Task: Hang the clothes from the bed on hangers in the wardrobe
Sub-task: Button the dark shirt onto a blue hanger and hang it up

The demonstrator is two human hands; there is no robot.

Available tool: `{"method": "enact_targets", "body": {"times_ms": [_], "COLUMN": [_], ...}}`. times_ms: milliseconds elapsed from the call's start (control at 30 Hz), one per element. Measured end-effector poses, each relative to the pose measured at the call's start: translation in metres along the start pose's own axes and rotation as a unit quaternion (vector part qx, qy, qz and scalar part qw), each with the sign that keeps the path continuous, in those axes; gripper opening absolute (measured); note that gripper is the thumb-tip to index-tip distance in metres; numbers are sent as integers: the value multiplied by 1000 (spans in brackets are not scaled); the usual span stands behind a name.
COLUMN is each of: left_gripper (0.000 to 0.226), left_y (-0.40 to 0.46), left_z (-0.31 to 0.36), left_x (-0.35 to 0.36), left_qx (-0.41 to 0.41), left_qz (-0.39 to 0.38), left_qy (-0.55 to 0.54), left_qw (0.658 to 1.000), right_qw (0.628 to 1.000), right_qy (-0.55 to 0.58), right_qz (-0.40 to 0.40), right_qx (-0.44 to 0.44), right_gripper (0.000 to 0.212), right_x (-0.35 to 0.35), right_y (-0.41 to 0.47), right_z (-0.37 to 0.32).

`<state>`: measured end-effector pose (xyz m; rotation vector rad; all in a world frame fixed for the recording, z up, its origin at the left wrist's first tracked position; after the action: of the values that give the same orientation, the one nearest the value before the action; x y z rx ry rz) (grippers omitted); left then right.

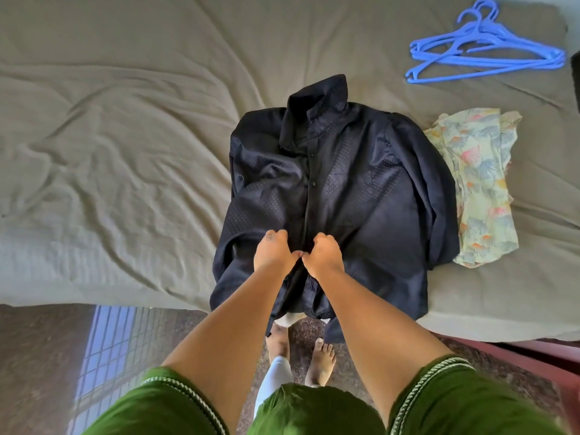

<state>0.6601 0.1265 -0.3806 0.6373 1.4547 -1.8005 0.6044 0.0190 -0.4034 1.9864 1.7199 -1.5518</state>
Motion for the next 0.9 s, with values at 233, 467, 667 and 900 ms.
{"method": "enact_targets", "body": {"times_ms": [233,467,667,900], "left_gripper": [31,24,33,14], "left_y": [9,20,-13,-49], "left_z": [3,5,-23,-46], "left_x": [14,21,19,32], "left_qx": [-20,-35,15,30], "left_qz": [19,-11,9,19], "left_qy": [24,-37,-79,-41], "left_qw": [999,999,997,999], "right_qw": [998,994,992,984], "right_qy": [-46,59,115,116], "right_qz": [24,92,23,39], "right_qx": [-19,-12,43,126], "right_gripper": [18,27,55,14], "right_x": [-6,-10,-9,7], "right_y": [-4,-15,-35,-77], "right_z": [7,16,7,18]}}
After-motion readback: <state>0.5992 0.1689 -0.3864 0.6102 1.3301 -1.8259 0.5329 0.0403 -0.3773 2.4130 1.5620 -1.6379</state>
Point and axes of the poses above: each hand's wrist, its own y-axis towards the middle knuckle, its own x-axis out of the palm, z = x × y, the point moved 3 cm from there along y, towards the middle knuckle, and after that the axes turned 13 degrees about -x, right-handed, at the moved point
